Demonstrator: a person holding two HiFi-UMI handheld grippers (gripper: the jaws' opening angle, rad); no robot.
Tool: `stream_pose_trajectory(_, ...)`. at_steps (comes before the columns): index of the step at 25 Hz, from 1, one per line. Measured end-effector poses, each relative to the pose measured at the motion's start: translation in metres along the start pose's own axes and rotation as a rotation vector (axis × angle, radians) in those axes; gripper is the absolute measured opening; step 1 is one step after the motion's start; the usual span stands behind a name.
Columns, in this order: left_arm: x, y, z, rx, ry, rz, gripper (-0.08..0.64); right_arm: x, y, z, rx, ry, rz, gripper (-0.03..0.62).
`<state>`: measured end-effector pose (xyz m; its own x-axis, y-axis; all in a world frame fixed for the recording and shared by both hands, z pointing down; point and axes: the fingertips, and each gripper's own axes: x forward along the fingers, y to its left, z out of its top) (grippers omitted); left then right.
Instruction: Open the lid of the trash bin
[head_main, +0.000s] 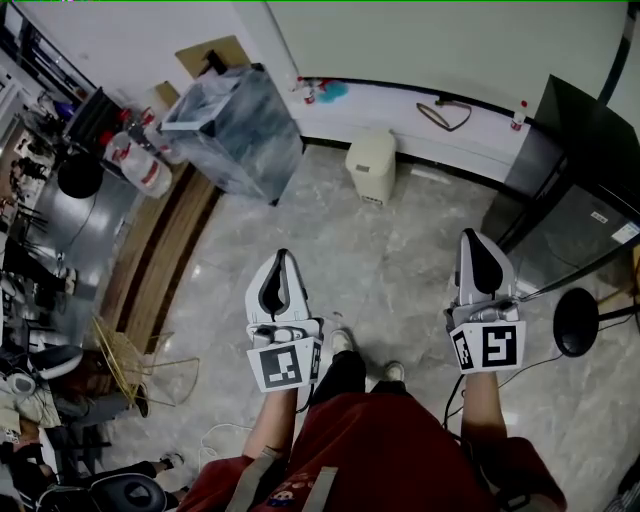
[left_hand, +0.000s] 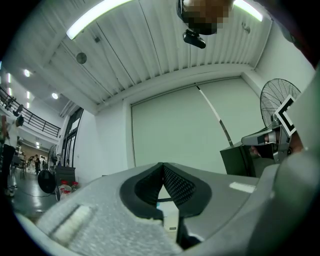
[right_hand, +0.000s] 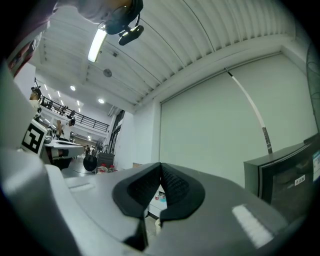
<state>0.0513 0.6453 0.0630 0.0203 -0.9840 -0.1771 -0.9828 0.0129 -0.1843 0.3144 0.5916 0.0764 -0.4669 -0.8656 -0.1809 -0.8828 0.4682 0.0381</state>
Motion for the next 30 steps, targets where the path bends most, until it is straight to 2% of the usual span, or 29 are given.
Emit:
stream_pose_trajectory(4, 0.012, 0.001, -0.001, -0.003, -0.016, -0.007, 0.005, 0.011, 0.002, -0.001, -0.012, 0.004, 0.004, 0.000)
stream_pose_trajectory(9, 0.031, 0.011, -0.021, -0.043, -0.009, -0.019, 0.005, 0.032, 0.005, -0.012, -0.060, 0.024, 0.012, 0.000)
stream_pose_trajectory(15, 0.072, 0.043, -0.047, -0.066, -0.011, -0.009, 0.005, 0.088, 0.022, -0.019, -0.086, 0.035, 0.016, 0.000)
stream_pose_trajectory(30, 0.191, 0.187, -0.093, -0.103, -0.009, 0.017, 0.005, 0.269, 0.089, -0.039, -0.150, 0.062, 0.043, 0.003)
